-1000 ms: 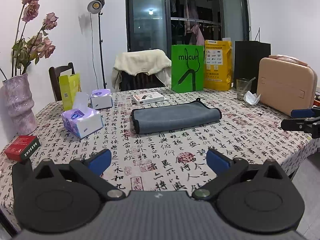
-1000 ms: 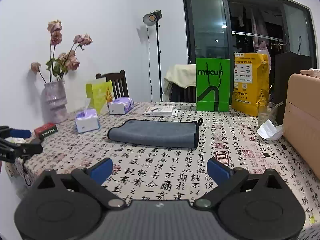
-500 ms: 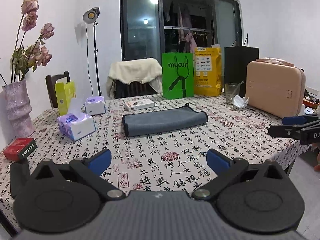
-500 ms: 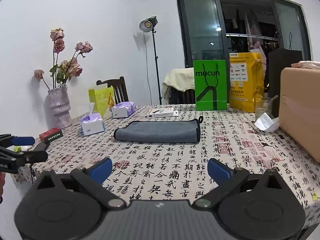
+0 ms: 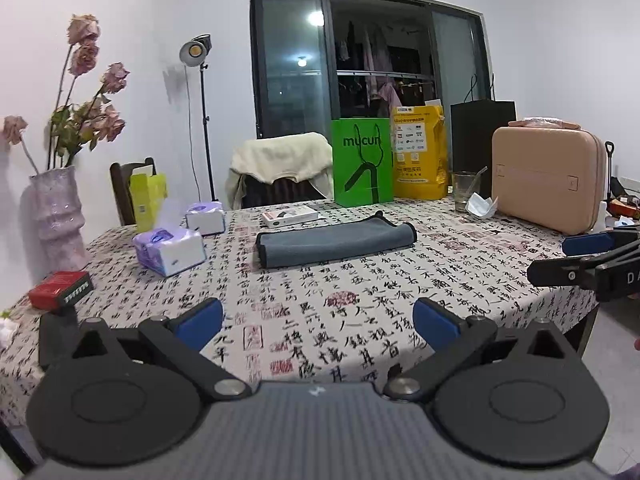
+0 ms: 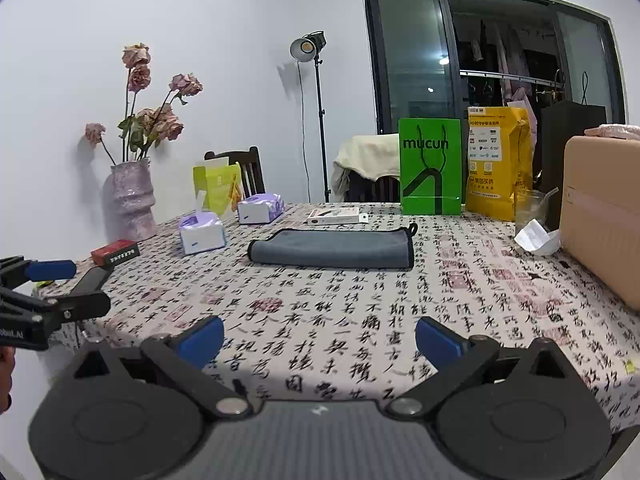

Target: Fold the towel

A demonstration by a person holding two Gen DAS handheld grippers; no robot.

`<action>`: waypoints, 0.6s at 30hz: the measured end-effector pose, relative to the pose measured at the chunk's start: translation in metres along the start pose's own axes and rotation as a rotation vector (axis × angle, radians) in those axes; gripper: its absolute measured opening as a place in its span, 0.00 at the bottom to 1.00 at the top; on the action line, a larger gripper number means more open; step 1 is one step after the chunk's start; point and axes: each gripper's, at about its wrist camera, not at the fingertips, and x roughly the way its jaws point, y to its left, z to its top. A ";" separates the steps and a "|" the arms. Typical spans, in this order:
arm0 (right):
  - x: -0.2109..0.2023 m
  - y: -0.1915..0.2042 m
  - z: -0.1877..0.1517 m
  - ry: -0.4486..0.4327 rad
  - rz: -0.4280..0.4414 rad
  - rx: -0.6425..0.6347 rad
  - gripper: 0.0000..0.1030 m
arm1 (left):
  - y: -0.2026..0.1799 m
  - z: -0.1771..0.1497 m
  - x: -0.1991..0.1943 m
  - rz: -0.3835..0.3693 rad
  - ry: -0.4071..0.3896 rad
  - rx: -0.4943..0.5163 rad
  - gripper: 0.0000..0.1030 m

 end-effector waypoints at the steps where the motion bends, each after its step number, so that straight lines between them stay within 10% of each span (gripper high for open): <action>1: -0.003 0.002 -0.001 -0.001 0.006 -0.001 1.00 | 0.001 -0.002 -0.004 0.000 0.000 -0.008 1.00; 18: -0.049 0.042 -0.032 -0.014 0.012 -0.073 1.00 | -0.003 -0.025 -0.045 -0.043 0.002 -0.029 1.00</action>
